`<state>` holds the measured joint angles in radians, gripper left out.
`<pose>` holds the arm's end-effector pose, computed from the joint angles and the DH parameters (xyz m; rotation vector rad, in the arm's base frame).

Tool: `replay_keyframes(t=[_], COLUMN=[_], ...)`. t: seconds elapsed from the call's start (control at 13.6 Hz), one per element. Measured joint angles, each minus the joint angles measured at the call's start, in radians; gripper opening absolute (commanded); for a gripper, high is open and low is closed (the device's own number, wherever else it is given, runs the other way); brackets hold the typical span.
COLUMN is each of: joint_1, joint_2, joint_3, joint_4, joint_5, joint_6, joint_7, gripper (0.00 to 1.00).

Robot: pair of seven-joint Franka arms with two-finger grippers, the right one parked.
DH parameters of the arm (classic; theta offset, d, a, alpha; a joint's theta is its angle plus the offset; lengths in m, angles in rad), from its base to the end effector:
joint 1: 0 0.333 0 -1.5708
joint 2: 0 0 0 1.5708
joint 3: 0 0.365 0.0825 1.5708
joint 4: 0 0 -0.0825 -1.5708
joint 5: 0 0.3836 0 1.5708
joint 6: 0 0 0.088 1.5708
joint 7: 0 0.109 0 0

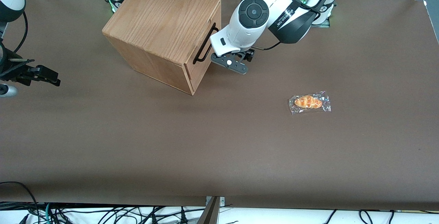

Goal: Open top drawer with left arm
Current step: 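Hook the left gripper fingers around the black drawer handle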

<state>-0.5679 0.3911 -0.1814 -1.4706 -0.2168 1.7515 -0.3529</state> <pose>0.4997 -0.4638 0.4970 2.8955 -0.4912 -0.3483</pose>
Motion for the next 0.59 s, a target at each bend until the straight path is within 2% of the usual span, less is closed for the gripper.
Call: replay_keyframes(t=[0.59], joint_1=[-0.039], joint_2=[0.017], joint_3=[-0.001], joint_4=[-0.004], joint_5=[0.000], joint_6=[0.030], joint_7=[-0.001], gripper=[1.00])
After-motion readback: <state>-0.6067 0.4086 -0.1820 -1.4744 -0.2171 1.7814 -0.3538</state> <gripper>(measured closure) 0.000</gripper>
